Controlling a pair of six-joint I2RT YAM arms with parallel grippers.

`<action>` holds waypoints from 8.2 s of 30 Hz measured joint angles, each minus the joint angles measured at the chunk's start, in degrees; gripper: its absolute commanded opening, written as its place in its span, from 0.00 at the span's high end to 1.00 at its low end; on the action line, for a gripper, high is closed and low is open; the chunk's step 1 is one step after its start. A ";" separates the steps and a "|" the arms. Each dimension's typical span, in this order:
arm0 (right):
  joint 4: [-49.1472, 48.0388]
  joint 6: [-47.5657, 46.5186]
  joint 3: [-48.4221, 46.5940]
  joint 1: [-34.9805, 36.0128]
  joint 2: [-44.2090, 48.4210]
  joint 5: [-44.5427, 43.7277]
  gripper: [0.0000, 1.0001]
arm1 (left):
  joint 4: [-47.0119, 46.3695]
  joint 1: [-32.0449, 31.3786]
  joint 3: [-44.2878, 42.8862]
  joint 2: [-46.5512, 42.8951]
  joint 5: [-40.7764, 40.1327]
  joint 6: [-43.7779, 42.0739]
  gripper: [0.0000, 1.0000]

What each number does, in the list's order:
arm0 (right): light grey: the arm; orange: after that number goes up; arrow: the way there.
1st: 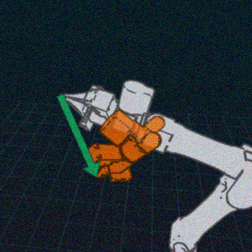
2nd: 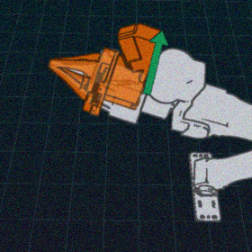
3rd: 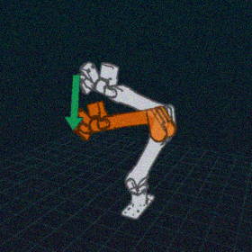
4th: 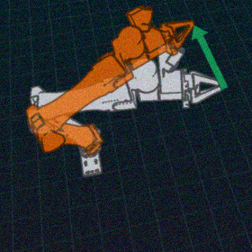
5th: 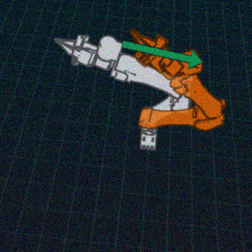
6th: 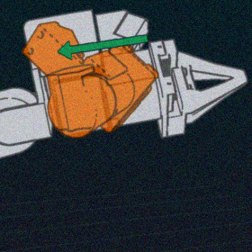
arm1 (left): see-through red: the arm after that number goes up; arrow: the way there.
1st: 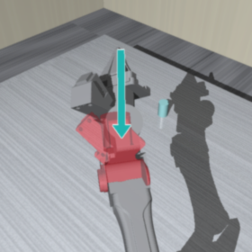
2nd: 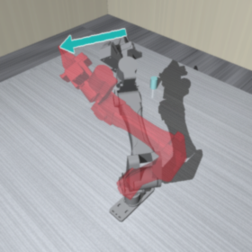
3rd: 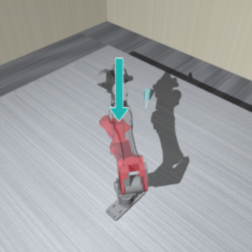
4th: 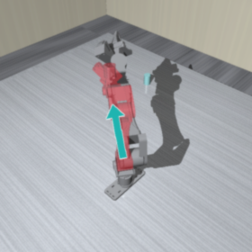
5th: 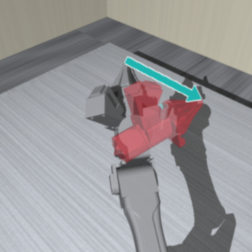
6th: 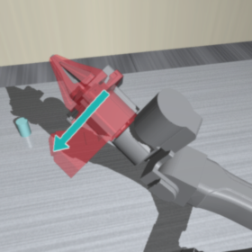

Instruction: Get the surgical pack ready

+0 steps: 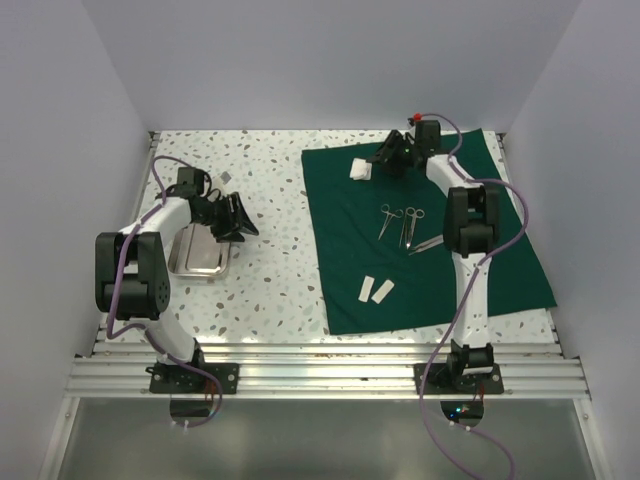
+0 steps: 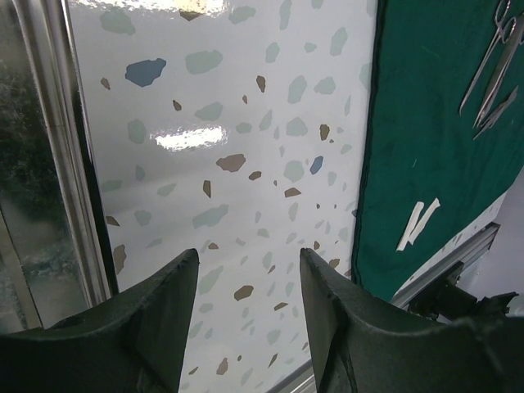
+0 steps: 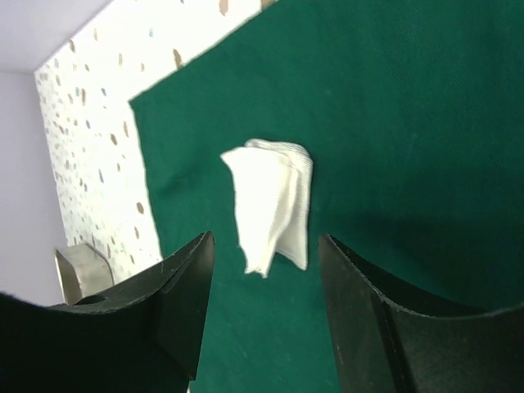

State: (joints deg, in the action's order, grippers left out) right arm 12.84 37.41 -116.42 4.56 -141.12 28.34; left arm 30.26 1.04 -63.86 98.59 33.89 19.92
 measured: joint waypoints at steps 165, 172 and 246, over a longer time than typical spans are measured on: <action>9.86 -7.23 43.91 17.53 36.96 16.15 0.37 | -8.81 17.68 -9.60 16.65 3.19 2.45 0.78; 9.86 -7.06 43.91 17.51 36.96 16.06 0.37 | -7.23 17.68 -10.25 16.33 1.88 1.79 0.49; -0.50 1.25 78.51 10.47 51.54 4.94 0.61 | 2.32 -16.70 -0.24 -9.29 -2.34 0.46 0.41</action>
State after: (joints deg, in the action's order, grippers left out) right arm 12.34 38.65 -37.91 15.03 -89.58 33.28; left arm 32.58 -15.66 -64.10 89.30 31.55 20.38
